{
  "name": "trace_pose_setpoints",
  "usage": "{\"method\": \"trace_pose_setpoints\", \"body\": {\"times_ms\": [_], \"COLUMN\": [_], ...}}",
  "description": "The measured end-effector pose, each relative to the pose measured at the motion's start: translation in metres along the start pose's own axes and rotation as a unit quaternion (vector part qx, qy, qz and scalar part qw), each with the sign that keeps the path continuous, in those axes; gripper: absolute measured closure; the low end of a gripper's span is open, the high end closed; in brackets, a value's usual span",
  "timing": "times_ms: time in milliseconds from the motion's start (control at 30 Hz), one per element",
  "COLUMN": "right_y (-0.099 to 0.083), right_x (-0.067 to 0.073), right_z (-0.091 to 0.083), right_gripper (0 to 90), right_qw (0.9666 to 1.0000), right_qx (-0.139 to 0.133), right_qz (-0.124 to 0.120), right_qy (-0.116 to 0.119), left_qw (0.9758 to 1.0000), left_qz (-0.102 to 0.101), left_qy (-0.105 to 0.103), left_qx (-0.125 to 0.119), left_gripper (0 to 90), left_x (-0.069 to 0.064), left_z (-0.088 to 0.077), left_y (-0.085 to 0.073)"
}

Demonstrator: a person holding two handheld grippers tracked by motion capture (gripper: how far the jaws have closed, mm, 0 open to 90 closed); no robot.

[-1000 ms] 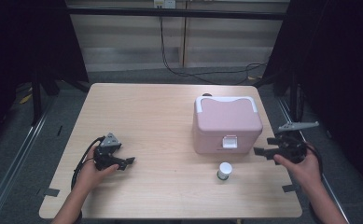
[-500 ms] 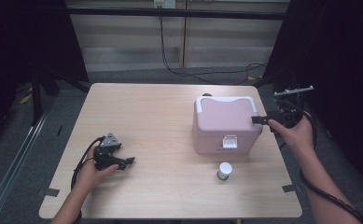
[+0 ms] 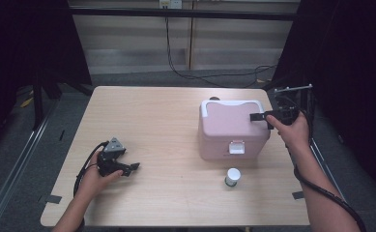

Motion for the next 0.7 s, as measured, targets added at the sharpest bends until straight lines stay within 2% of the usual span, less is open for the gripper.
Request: {"method": "trace_pose_setpoints", "body": {"times_ms": [67,133,167,200,300,333,467,533,567,667,700], "right_y": [0.0,-0.001,-0.001,-0.001,-0.002,-0.003,-0.004,-0.006,-0.006,-0.008,-0.008], "right_x": [0.0,0.015,0.015,0.023,0.03,0.038,0.048,0.06,0.06,0.076,0.076], "right_z": [0.0,0.002,0.002,0.003,0.003,0.004,0.005,0.006,0.006,0.007,0.007], "right_gripper": [24.9,26.5,26.5,27.4,28.4,29.3,30.2,30.5,30.5,31.6,31.6], "right_qw": [1.0,1.0,1.0,0.9999,1.0,0.9999,0.9999,0.9997,0.9997,0.9991,0.9991], "right_qx": [0.0,0.005,0.005,0.007,0.007,0.01,0.014,0.022,0.022,0.025,0.025], "right_qz": [0.0,-0.003,-0.003,-0.006,-0.004,-0.001,-0.002,-0.008,-0.008,-0.03,-0.03], "right_qy": [0.0,0.003,0.003,0.004,0.001,-0.003,-0.003,0.008,0.008,0.018,0.018], "left_qw": [1.0,1.0,1.0,1.0,1.0,1.0,1.0,1.0,1.0,1.0,1.0], "left_qz": [0.0,0.0,0.0,-0.001,-0.002,-0.002,-0.002,-0.002,-0.002,-0.002,0.0], "left_qy": [0.0,-0.001,-0.001,0.0,0.001,0.001,0.001,0.002,0.002,0.002,0.003], "left_qx": [0.0,0.0,0.0,-0.001,-0.001,-0.001,-0.001,0.0,0.0,0.0,0.0], "left_gripper": [14.2,14.2,14.2,14.5,14.9,15.0,14.9,15.0,15.0,15.0,15.0], "left_x": [0.0,0.0,0.0,0.0,0.0,0.0,0.0,0.0,0.0,0.0,0.001], "left_z": [0.0,0.0,0.0,0.0,-0.001,-0.001,-0.001,-0.001,-0.001,-0.001,-0.001], "left_y": [0.0,0.0,0.0,0.0,0.0,0.0,0.0,-0.001,-0.001,-0.001,-0.001]}}
Point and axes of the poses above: each handheld gripper's, and its own axes: z roughly forward along the jaws, y roughly out of its top, x roughly to its left, the point moved 8 cm from there along z, roughly forward along the jaws, and after that the axes turned 7 degrees about -y, right-handed, at the moved point
